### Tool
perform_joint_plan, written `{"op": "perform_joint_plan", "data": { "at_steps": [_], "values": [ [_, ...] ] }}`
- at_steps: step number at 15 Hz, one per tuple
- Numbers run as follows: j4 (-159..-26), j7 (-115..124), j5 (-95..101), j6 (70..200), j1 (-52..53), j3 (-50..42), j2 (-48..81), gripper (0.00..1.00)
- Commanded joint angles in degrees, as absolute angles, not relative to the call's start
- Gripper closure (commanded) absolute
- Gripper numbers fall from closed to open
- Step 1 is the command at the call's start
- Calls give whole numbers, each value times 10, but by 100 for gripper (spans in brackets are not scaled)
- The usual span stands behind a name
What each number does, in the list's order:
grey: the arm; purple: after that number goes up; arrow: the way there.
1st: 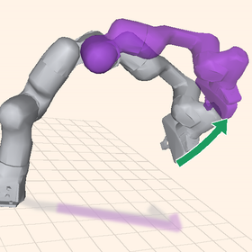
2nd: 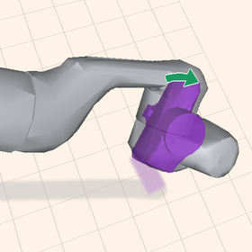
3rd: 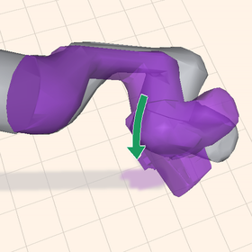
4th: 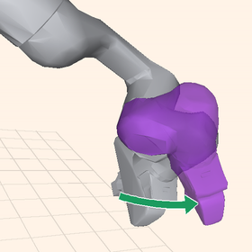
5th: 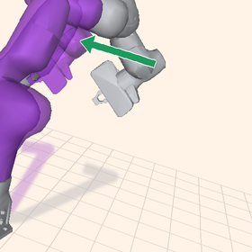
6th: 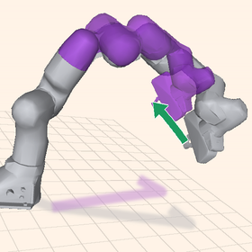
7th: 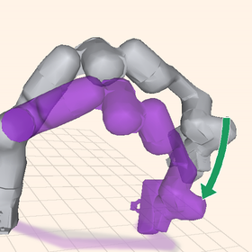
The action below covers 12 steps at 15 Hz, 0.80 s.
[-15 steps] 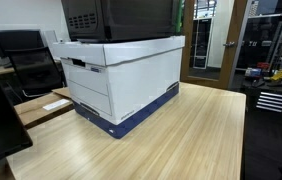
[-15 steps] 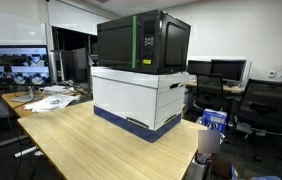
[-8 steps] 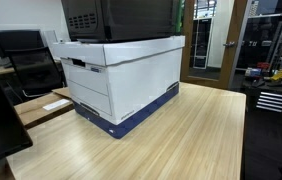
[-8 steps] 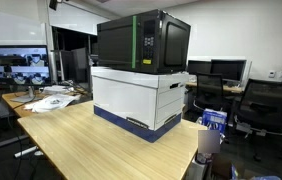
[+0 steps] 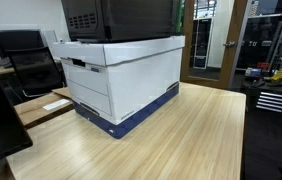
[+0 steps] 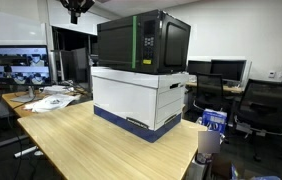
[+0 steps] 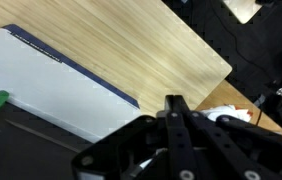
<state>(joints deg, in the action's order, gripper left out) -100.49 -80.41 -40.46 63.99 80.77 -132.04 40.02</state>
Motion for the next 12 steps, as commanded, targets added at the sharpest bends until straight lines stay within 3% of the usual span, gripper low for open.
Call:
{"op": "perform_joint_plan", "data": {
  "at_steps": [1,12],
  "values": [
    [-1045,-721,-456,697,798,-1318,449,99],
    [-1083,-420,-465,846,807,-1278,489,99]
  ]
}}
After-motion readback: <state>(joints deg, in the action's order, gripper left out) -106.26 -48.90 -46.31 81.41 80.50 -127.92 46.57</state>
